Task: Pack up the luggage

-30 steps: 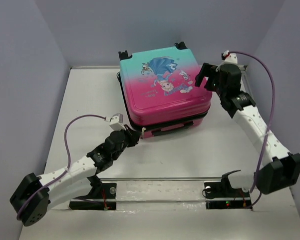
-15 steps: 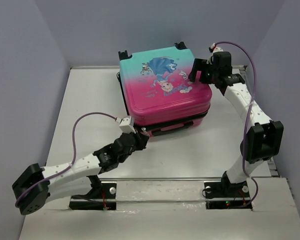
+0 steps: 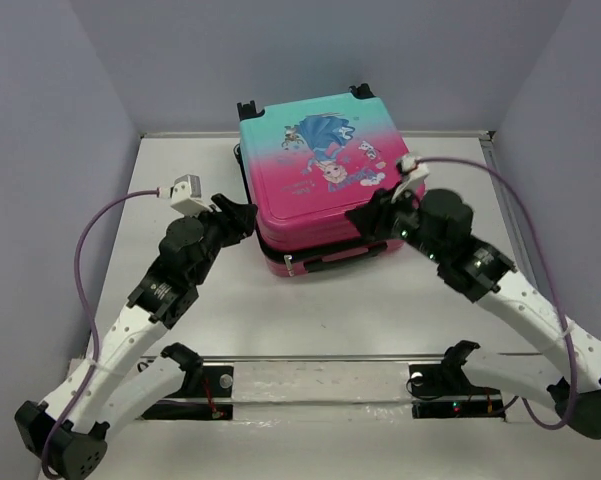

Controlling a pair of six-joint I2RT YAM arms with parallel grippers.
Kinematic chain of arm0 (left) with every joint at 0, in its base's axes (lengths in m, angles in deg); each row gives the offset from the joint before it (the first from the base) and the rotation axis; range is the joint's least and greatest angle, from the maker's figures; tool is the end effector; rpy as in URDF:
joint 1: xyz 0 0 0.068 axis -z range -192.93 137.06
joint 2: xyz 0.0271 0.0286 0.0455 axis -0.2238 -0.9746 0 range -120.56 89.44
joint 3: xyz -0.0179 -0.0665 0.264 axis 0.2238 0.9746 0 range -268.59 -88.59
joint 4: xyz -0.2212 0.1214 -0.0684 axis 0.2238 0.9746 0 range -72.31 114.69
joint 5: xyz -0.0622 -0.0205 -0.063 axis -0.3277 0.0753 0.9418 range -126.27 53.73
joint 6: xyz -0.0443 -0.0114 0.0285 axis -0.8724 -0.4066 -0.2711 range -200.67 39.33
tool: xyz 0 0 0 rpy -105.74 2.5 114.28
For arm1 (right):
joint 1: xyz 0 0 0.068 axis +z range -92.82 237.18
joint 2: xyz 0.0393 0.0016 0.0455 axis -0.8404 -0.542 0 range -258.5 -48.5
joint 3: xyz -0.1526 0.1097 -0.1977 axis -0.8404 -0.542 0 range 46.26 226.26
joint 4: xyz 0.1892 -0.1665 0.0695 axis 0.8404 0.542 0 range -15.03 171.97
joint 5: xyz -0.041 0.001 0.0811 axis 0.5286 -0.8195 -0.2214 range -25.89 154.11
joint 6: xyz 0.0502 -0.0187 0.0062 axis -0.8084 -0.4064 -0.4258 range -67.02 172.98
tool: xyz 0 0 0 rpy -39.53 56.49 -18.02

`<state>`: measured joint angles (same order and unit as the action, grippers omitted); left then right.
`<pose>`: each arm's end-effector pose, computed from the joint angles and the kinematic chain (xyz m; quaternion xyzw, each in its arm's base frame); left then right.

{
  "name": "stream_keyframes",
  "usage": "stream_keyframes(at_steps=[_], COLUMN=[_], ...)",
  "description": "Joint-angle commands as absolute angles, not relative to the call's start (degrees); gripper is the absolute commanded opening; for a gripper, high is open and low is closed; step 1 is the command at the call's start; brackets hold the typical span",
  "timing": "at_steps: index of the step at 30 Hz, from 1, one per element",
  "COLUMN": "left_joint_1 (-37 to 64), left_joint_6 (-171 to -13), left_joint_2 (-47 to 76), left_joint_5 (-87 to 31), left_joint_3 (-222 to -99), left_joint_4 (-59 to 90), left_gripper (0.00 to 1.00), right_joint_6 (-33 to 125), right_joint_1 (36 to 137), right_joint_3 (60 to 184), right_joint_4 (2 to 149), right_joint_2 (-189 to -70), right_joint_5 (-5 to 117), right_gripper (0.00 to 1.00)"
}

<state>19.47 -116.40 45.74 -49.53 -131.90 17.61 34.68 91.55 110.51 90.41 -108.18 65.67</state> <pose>0.1590 -0.0912 0.3536 -0.1018 0.7017 -0.3245 0.6261 0.1935 0.1311 0.3999 -0.0991 0.7645 0.2731 0.5754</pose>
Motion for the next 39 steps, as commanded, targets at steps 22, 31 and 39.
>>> stream_keyframes(at_steps=[22,31,39], left_joint_1=[11.9,11.7,11.5], left_joint_6=[-113.4,-112.8,-112.7], left_joint_2=[46.8,47.4,46.9], left_joint_5=[-38.9,-39.6,-39.5], left_joint_3=[-128.4,-128.9,-129.4], left_joint_4=[18.4,19.0,19.3], left_gripper=[0.64,0.64,0.64], right_joint_6=[-21.0,-25.2,-27.2], right_joint_1=[104.5,103.4,102.9], right_joint_3=[68.2,67.4,69.3], right_joint_4=[50.7,49.1,46.7], right_joint_2=[-111.3,-115.9,-124.9], right_joint_5=[95.3,95.8,93.3], right_gripper=[0.61,0.48,0.46])
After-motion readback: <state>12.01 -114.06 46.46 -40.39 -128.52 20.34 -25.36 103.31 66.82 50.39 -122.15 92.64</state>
